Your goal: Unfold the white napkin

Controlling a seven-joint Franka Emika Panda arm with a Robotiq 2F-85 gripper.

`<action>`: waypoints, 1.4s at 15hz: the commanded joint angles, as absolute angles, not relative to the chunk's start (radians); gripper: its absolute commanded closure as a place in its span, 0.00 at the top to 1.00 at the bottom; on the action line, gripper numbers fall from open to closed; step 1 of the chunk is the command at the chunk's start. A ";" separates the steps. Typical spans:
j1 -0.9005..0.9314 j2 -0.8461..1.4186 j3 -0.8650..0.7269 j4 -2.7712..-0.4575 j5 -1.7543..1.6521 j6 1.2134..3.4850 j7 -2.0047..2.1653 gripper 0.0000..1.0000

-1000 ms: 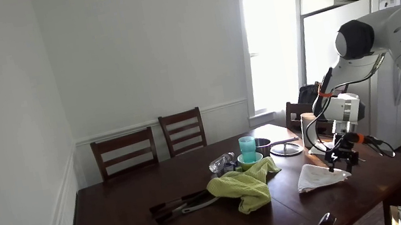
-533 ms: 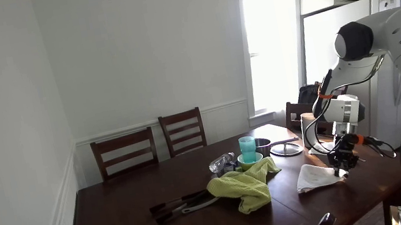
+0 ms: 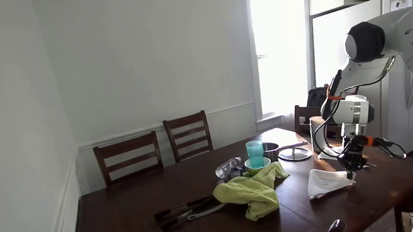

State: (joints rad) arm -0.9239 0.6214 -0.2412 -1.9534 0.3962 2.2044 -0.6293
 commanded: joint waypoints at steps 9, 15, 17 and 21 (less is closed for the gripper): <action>-0.982 0.582 -0.149 -1.860 0.462 2.138 -0.602 0.01; -0.978 0.586 -0.133 -1.826 0.477 2.135 -0.603 0.05; -0.979 0.586 -0.132 -1.825 0.478 2.135 -0.603 0.05; -0.995 0.573 -0.104 -1.811 0.533 2.116 -0.615 0.01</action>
State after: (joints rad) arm -0.9715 0.5862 -0.1414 -1.8278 0.4867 2.1340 -0.6083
